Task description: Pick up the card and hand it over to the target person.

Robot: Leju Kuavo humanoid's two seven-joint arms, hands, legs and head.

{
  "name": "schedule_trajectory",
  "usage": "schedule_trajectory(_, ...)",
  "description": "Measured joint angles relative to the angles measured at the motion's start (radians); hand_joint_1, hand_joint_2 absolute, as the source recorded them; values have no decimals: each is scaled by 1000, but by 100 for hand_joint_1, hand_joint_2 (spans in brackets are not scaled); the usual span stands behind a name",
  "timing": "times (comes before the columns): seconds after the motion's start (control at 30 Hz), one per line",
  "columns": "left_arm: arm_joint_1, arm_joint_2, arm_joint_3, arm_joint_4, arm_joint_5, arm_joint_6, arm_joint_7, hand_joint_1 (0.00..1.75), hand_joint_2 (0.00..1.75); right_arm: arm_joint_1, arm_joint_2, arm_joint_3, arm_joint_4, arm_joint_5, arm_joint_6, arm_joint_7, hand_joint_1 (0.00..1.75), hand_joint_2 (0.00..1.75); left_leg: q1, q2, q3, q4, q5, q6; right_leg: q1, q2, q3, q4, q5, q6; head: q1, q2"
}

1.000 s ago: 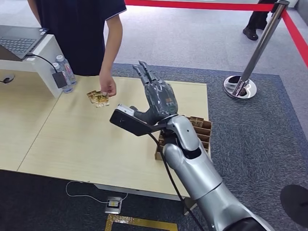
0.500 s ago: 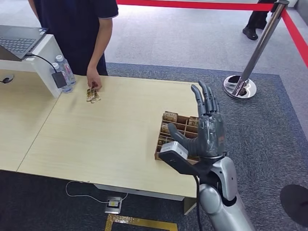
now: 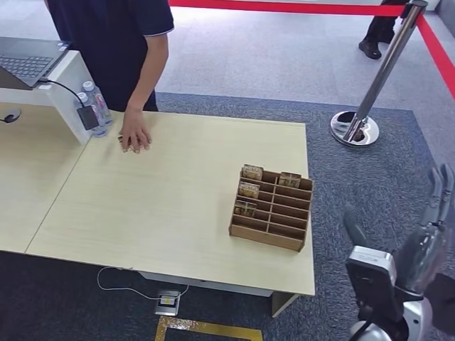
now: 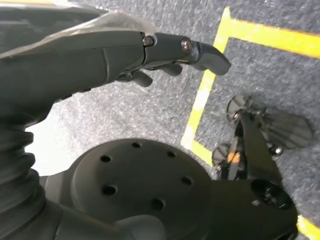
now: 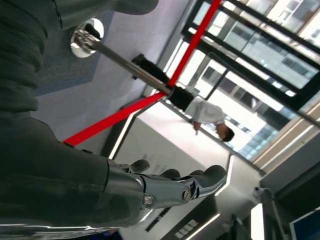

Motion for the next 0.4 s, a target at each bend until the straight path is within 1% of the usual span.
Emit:
schedule_trajectory(0.1,6,0,-7,-4,-5,-7,-17,0,175,4,109,-190,57,-35,79,-42,0,175,0,1,0,0,-1,0,0,1,-1,0,0,0,0,0)
schedule_trajectory(0.17,9,4,-18,-6,-15,-14,-26,0,175,-36,179,-360,141,-34,164,-39,0,175,0,1,0,0,0,0,0,2,-1,0,1,0,0,0)
schedule_trajectory(0.2,10,7,-23,-7,-20,-18,-28,0,175,-66,196,-444,203,-36,203,-48,0,175,0,2,0,0,-1,0,0,2,-1,0,1,0,0,0)
schedule_trajectory(0.23,11,9,-29,-7,-26,-20,-29,0,175,-99,205,-525,273,-20,231,-49,0,175,1,3,1,-1,0,0,0,2,-1,-1,1,0,0,0)
schedule_trajectory(0.3,10,13,-36,-9,-33,-24,-29,0,175,-172,196,-666,436,-7,271,-77,0,175,1,3,1,-2,0,0,1,3,1,-2,2,0,0,0)
schedule_trajectory(0.37,9,16,-43,-10,-41,-25,-27,0,175,-231,170,-772,598,11,292,-81,0,175,2,3,2,-2,1,1,1,3,2,-4,3,1,0,0)
schedule_trajectory(0.4,8,17,-45,-10,-43,-25,-27,0,175,-244,162,-794,638,13,297,-81,0,175,2,3,2,-2,1,1,2,3,2,-4,3,1,0,0)
